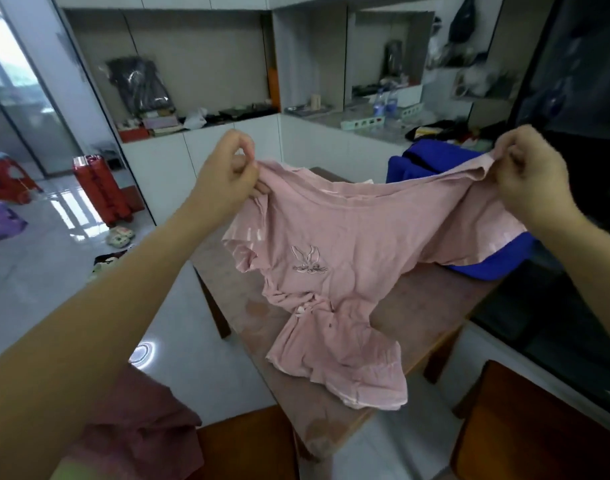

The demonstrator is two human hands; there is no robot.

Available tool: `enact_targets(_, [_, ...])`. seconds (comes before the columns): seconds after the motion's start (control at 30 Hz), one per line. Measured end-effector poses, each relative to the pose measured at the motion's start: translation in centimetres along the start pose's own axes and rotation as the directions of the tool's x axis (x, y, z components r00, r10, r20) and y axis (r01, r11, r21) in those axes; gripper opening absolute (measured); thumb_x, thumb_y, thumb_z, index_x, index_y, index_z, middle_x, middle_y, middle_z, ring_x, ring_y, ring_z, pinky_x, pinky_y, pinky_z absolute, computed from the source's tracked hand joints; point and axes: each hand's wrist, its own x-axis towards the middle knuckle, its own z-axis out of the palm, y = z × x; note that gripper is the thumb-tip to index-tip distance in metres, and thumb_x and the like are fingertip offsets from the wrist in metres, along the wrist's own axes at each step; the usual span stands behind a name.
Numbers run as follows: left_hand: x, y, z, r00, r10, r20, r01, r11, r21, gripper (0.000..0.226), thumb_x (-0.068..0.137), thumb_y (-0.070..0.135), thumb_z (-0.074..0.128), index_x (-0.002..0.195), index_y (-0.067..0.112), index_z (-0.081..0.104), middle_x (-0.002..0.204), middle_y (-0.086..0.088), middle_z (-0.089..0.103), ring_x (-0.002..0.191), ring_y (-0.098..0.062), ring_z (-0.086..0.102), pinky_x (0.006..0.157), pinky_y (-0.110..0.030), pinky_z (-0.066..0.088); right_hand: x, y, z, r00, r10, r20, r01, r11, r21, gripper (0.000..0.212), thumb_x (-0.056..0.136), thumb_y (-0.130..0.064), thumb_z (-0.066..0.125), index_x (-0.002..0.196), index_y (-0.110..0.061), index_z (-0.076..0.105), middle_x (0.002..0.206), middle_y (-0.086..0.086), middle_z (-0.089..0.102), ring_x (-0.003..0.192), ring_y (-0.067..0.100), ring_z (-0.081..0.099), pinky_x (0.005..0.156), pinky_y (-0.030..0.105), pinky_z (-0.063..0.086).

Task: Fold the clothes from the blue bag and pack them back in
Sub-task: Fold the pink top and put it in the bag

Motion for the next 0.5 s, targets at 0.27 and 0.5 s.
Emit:
enact_targets(0.27, [-2.4,6.0,1.1,0.999,-0.006,-0.034,0.005,1.000,-0.020,0.035,0.088,-0.014,0.040,0.099,0.007,0.066,0.075,0.009,0.067,0.064,0.001,0.063,0.070,-0.014,0.053,-0.9,0.8,-7.0,0.990,-0.134,0.041,0.135,0.991,-0.013,0.052,0.070,0.007,0.035,0.071,-0.035,0.065,0.083,-0.032,0.060,0.086,-0.002,0.056,0.095,0.033,0.047])
enact_targets(0.5, [-5.7,11.7,3.3,0.996,0.026,-0.082,-0.016,0.993,0.114,0.037,0.086,-0.006,0.056,0.121,0.005,0.060,0.108,0.001,0.061,0.076,0.014,0.057,0.085,-0.010,0.046,-2.4,0.3,-12.9,0.986,-0.167,0.029,0.165,0.985,0.042,0.062,0.081,0.002,0.039,0.085,-0.054,0.066,0.101,-0.008,0.063,0.094,-0.001,0.057,0.091,0.011,0.042])
